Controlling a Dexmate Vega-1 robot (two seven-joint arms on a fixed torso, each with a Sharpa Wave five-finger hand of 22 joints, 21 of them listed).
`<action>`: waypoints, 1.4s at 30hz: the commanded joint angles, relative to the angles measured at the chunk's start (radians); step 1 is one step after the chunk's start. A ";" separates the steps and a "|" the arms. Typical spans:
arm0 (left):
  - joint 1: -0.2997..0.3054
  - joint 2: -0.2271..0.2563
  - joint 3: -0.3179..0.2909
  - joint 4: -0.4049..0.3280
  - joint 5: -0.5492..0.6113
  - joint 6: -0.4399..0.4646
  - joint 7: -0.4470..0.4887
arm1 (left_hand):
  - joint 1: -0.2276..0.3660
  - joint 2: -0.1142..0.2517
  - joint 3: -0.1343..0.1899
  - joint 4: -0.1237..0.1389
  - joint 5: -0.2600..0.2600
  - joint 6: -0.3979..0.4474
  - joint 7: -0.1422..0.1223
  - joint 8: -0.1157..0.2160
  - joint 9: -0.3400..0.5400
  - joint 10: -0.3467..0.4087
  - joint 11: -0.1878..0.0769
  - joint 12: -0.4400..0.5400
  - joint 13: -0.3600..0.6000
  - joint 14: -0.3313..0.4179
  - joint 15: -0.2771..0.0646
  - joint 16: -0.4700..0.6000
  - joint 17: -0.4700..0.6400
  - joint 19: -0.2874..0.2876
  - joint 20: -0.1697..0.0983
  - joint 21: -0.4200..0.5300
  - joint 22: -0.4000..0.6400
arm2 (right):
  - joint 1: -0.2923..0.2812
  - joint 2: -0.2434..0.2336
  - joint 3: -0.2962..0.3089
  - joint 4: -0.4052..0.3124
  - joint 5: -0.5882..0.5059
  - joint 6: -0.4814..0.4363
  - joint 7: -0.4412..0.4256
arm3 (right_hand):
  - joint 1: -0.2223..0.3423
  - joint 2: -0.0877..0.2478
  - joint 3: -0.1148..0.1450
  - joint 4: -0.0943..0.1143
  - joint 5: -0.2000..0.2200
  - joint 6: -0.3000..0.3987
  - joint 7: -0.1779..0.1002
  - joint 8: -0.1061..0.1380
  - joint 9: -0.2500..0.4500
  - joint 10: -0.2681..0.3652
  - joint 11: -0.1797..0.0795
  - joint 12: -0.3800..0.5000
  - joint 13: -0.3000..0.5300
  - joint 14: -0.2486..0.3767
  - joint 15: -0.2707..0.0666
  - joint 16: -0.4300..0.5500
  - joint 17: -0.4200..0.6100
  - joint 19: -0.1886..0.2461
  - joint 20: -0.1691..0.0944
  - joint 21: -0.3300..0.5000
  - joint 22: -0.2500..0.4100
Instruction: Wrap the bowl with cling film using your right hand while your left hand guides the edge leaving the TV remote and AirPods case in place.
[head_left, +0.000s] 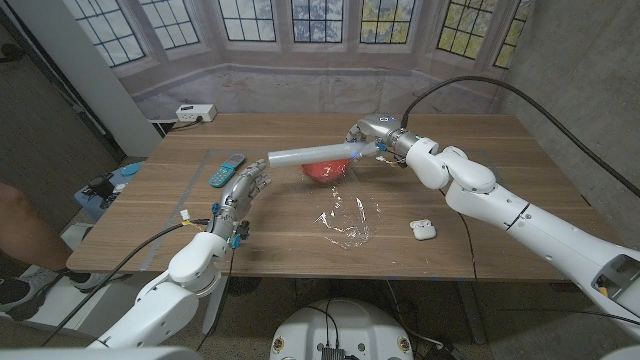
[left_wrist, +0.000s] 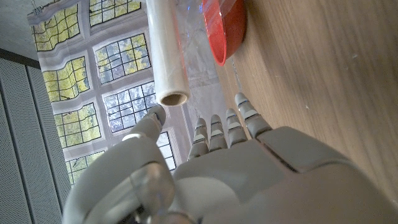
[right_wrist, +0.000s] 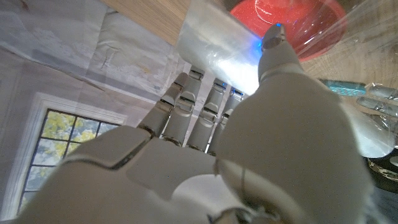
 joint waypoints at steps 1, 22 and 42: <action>0.066 -0.003 -0.056 -0.036 0.033 -0.018 0.038 | -0.005 0.003 -0.004 0.003 -0.003 0.005 -0.001 0.001 0.002 0.008 0.003 0.001 0.005 0.008 0.001 -0.002 0.005 0.005 0.008 -0.002 0.004 | 0.002 0.000 0.000 -0.002 -0.012 -0.001 0.013 | 0.113 0.126 -0.001 -0.005 0.003 0.079 -0.063 0.010 0.008 0.060 -0.052 -0.001 0.005 0.052 -0.159 -0.003 0.001 0.009 -0.140 -0.002 0.005; -0.007 -0.037 0.027 0.006 -0.044 0.019 -0.076 | -0.005 0.000 -0.014 0.000 -0.003 0.003 -0.003 -0.001 0.002 0.009 0.006 -0.001 0.006 0.007 0.001 -0.005 0.005 0.006 0.011 -0.006 0.005 | 0.043 0.042 -0.024 0.028 -0.027 -0.023 0.035 | 0.117 0.129 -0.008 -0.005 0.004 0.081 -0.063 0.007 0.008 0.065 -0.052 -0.009 0.010 0.057 -0.159 -0.011 0.004 0.014 -0.142 -0.003 0.005; -0.054 -0.020 0.087 0.027 -0.182 0.106 -0.143 | -0.001 -0.017 -0.029 -0.016 -0.002 0.003 0.014 -0.003 0.001 0.014 0.029 -0.004 0.007 0.013 0.015 -0.008 0.003 0.009 0.018 -0.012 0.005 | 0.092 0.075 -0.046 0.058 -0.025 -0.039 0.051 | 0.121 0.133 -0.015 -0.004 0.004 0.081 -0.063 0.006 0.008 0.068 -0.052 -0.018 0.016 0.060 -0.159 -0.019 0.009 0.017 -0.142 -0.003 0.006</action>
